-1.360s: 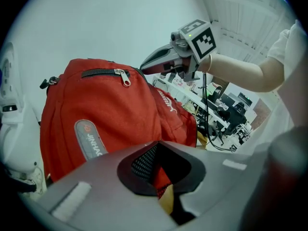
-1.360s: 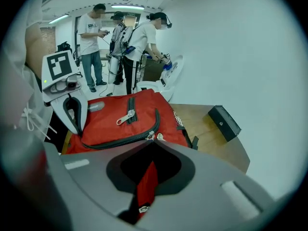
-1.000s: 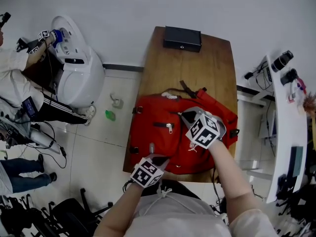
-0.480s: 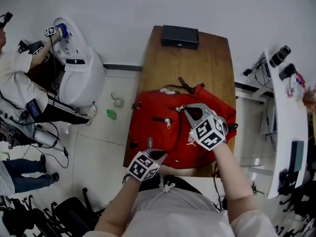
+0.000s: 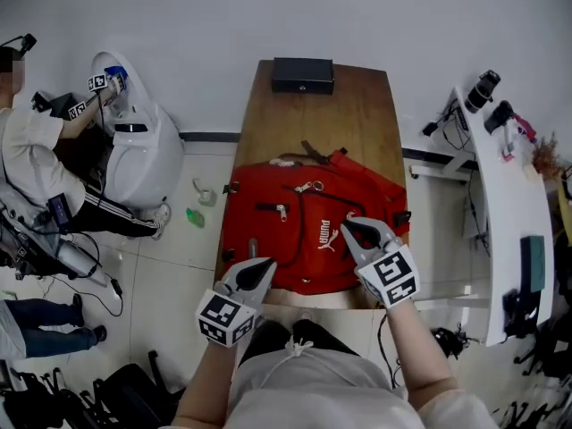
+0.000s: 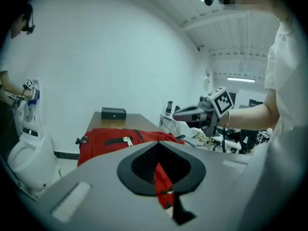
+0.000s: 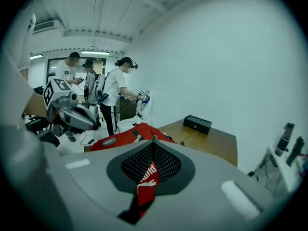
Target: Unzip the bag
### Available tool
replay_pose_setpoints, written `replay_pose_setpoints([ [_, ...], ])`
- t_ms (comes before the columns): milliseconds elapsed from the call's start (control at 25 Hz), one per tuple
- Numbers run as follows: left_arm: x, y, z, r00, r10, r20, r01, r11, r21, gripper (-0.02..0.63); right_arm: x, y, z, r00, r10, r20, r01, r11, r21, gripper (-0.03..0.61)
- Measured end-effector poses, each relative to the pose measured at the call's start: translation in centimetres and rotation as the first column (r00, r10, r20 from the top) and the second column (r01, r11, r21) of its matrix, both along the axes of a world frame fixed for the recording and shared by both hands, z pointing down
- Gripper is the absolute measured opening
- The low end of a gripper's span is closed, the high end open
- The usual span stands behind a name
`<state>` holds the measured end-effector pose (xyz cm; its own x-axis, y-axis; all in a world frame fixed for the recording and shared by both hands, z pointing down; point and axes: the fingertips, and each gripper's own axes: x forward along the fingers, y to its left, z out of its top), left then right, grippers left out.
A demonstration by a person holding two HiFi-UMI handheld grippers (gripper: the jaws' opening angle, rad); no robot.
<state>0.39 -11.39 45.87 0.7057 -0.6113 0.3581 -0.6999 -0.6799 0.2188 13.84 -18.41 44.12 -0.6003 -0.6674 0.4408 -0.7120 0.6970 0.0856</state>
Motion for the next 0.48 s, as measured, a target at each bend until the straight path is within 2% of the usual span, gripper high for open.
replay_pose_setpoints([
  [120, -1.0, 0.7, -3.1, 0.999, -0.017, -0.044, 0.021, 0.996, 0.086, 0.006, -0.2, 2.7, -1.6, 0.998, 0.056, 0.013, -0.057, 0.996, 0.069, 0.008],
  [280, -1.7, 2.9, -6.2, 0.994, -0.023, -0.103, 0.041, 0.984, 0.174, 0.006, -0.9, 7.2, -2.8, 0.994, 0.096, 0.054, -0.101, 0.99, 0.1, 0.008],
  [480, -2.0, 8.3, -7.3, 0.99, 0.005, -0.14, 0.027, 0.974, 0.223, 0.006, -2.0, 14.1, -2.8, 0.987, 0.149, 0.067, -0.157, 0.98, 0.126, 0.008],
])
